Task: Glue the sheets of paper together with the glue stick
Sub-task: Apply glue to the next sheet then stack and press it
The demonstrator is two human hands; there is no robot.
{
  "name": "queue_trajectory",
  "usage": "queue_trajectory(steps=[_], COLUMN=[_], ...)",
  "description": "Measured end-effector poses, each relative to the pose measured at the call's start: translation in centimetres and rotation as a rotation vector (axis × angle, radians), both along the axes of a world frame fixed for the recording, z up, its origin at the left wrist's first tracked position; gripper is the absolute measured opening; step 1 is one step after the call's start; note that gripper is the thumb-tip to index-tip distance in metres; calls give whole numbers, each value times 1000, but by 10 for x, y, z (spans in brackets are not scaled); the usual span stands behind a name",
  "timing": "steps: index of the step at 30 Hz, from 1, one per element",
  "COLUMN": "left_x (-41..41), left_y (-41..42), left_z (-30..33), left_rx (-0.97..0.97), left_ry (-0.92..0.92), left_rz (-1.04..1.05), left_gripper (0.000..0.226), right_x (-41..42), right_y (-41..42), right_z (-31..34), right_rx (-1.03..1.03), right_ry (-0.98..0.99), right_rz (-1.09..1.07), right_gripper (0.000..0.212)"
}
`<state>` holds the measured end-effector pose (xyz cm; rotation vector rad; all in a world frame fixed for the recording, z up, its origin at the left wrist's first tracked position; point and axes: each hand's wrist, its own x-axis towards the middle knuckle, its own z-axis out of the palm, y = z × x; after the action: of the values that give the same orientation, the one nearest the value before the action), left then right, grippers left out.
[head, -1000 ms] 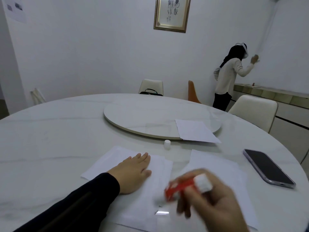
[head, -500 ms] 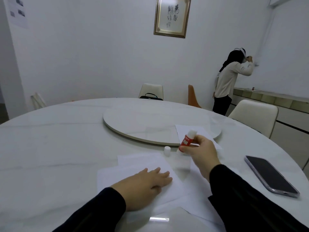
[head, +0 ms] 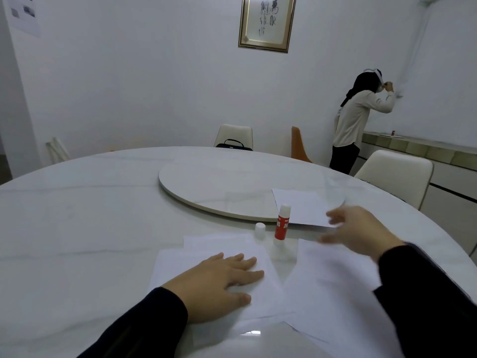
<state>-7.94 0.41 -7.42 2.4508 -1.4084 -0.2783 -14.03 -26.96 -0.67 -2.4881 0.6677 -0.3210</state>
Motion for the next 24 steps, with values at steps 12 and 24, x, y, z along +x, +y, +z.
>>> queue_trajectory(steps=[12,24], left_x=[-6,-19], left_y=[2,15], left_z=[-3,53], left_rx=[-279,-874], left_ry=[-59,910], left_rz=[167,208], left_gripper=[40,60], right_x=[-54,-86], right_y=[3,40], right_z=[-22,74], right_rx=[-442,862], right_ry=[276,-357], right_rz=[-38,387], right_gripper=[59,64])
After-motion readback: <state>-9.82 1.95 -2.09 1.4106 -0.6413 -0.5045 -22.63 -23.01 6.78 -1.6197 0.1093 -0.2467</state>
